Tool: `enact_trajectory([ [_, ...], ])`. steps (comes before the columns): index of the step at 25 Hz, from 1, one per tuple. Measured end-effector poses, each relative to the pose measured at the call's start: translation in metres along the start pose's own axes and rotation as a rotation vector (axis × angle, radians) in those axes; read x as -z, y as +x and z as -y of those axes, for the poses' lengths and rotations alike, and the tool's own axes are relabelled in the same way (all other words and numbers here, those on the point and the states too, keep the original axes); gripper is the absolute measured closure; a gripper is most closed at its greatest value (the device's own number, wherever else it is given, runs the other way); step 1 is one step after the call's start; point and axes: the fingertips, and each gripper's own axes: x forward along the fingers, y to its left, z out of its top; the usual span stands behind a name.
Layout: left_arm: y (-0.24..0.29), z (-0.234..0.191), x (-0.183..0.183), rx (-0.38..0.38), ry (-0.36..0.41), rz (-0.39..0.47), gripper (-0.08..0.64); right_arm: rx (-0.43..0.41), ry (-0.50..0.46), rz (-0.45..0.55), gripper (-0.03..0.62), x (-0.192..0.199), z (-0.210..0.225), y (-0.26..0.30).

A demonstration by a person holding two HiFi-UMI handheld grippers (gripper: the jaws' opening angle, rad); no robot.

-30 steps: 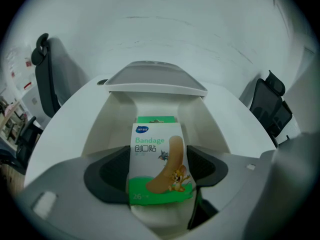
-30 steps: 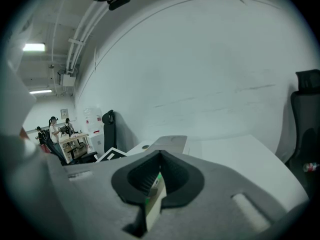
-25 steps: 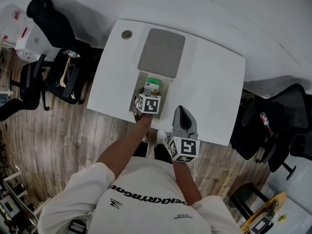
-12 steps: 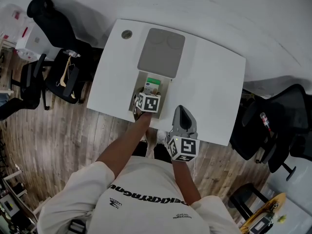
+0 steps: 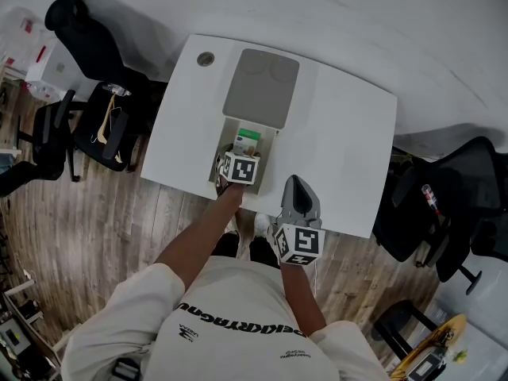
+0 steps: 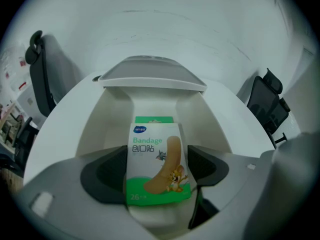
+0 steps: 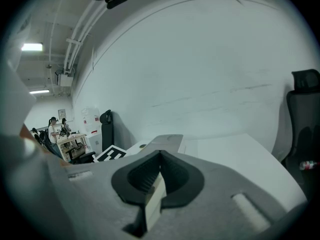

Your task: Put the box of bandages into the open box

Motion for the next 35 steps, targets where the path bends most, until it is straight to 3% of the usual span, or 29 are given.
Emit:
enact_trajectory([
  [9, -0.004, 0.003, -0.005, 0.037, -0.052, 0.032, 0.147, 0.002, 0.006, -0.008, 0.595, 0.003, 0.002, -0.005],
  [19, -0.037, -0.003, -0.024, 0.04, -0.084, 0.202, 0.135, -0.016, -0.005, 0.002, 0.595, 0.004, -0.001, -0.008],
  [26, -0.059, 0.002, -0.025, 0.05, -0.004, 0.279, 0.198, -0.053, -0.028, 0.031, 0.595, 0.001, -0.007, -0.013],
  [28, -0.066, 0.003, -0.027, 0.052, 0.004, 0.309, 0.216, -0.056, -0.031, 0.035, 0.595, 0.002, -0.008, -0.015],
  [30, -0.075, 0.003, -0.028, 0.046, 0.01, 0.333, 0.287, -0.058, -0.03, 0.039, 0.595, 0.001, -0.009, -0.017],
  [35, -0.094, 0.007, -0.03, 0.059, 0.011, 0.401, 0.318, -0.057, -0.032, 0.044, 0.595, 0.001, -0.009, -0.021],
])
